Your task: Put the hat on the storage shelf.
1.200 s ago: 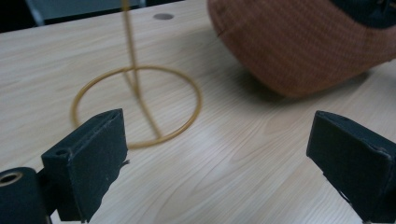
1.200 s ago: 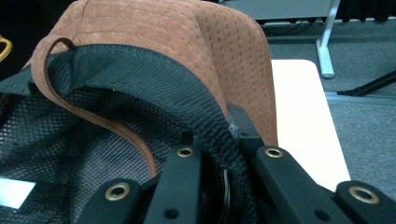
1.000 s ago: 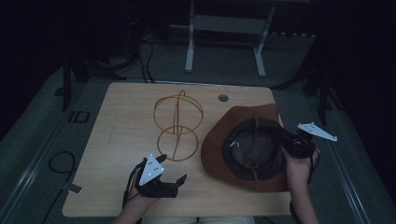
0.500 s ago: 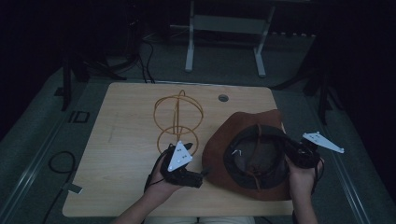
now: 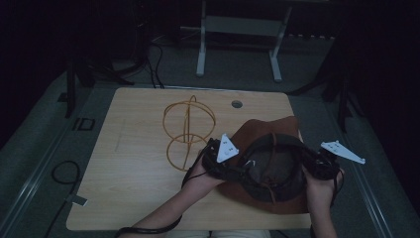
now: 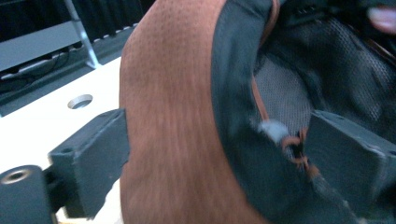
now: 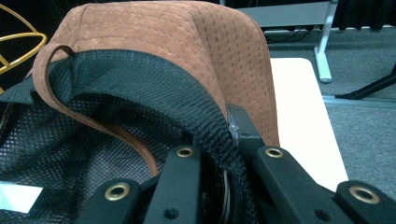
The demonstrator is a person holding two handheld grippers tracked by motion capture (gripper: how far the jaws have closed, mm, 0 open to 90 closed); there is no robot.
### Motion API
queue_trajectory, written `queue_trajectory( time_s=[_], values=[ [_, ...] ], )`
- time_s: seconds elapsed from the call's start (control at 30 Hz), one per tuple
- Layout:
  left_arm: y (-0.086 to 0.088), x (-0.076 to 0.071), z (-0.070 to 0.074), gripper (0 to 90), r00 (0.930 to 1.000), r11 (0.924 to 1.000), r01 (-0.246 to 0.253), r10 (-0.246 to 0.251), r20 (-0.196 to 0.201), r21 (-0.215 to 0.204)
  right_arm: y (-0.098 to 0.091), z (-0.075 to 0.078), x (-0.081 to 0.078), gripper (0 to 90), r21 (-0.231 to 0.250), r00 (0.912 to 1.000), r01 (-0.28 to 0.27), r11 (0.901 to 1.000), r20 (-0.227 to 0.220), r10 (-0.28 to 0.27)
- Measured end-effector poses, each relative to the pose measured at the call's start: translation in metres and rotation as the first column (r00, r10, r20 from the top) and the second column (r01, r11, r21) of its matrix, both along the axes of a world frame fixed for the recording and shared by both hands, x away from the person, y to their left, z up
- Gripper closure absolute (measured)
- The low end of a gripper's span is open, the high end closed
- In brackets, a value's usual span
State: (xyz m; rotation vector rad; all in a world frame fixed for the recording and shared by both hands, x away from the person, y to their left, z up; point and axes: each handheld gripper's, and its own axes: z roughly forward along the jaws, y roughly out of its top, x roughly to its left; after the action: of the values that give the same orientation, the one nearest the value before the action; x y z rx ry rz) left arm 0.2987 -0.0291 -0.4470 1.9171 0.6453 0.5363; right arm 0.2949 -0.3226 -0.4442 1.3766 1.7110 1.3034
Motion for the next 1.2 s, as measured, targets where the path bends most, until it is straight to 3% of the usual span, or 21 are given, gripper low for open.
queue_trajectory(
  time_s=[0.2,0.23,0.27,0.33,0.57,0.6,0.7,0.8,1.03,1.2],
  values=[
    [-0.014,0.010,0.001,15.3,0.9997,0.9994,-0.021,0.021,-0.008,0.028,0.003,0.000,0.000,84.1,-0.006,0.9999,-0.011,0.9999,-0.001,0.011],
    [-0.023,0.019,-0.001,17.7,0.9984,0.9955,-0.054,0.055,-0.011,0.078,0.004,0.001,-0.001,84.1,0.003,0.9999,-0.017,0.9998,0.000,0.017],
    [-0.025,0.021,-0.002,18.0,0.9972,0.9932,-0.072,0.074,-0.014,0.092,0.004,0.001,-0.002,84.1,0.001,0.9998,-0.018,0.9998,0.004,0.018],
    [-0.028,0.026,-0.003,23.4,0.9955,0.9904,-0.080,0.085,-0.042,0.113,0.004,0.003,-0.003,84.1,0.009,0.9997,-0.025,0.9997,0.006,0.025],
    [-0.036,0.029,-0.004,47.8,0.9924,0.9824,-0.112,0.118,-0.035,0.150,0.007,0.007,-0.009,84.1,0.003,0.9993,-0.032,0.9995,0.017,0.032],
    [-0.037,0.030,-0.004,56.8,0.9920,0.9833,-0.114,0.120,-0.038,0.142,0.007,0.007,-0.011,84.1,0.005,0.9993,-0.028,0.9996,0.024,0.028],
    [-0.038,0.035,-0.004,64.1,0.9901,0.9845,-0.121,0.129,-0.055,0.126,0.006,0.006,-0.012,84.1,0.012,0.9993,-0.029,0.9995,0.022,0.029],
    [-0.038,0.034,-0.003,82.1,0.9884,0.9819,-0.144,0.149,-0.030,0.123,0.010,0.005,-0.014,84.1,0.007,0.9992,-0.032,0.9995,0.022,0.032],
    [-0.033,0.034,0.000,86.3,0.9868,0.9799,-0.162,0.162,0.012,0.117,0.016,0.004,-0.019,83.6,-0.005,0.9986,-0.046,0.9989,0.027,0.046],
    [-0.031,0.035,0.003,86.6,0.9892,0.9843,-0.147,0.147,0.008,0.098,0.016,0.003,-0.025,79.3,-0.016,0.9980,-0.052,0.9985,0.034,0.053]
  ],
)
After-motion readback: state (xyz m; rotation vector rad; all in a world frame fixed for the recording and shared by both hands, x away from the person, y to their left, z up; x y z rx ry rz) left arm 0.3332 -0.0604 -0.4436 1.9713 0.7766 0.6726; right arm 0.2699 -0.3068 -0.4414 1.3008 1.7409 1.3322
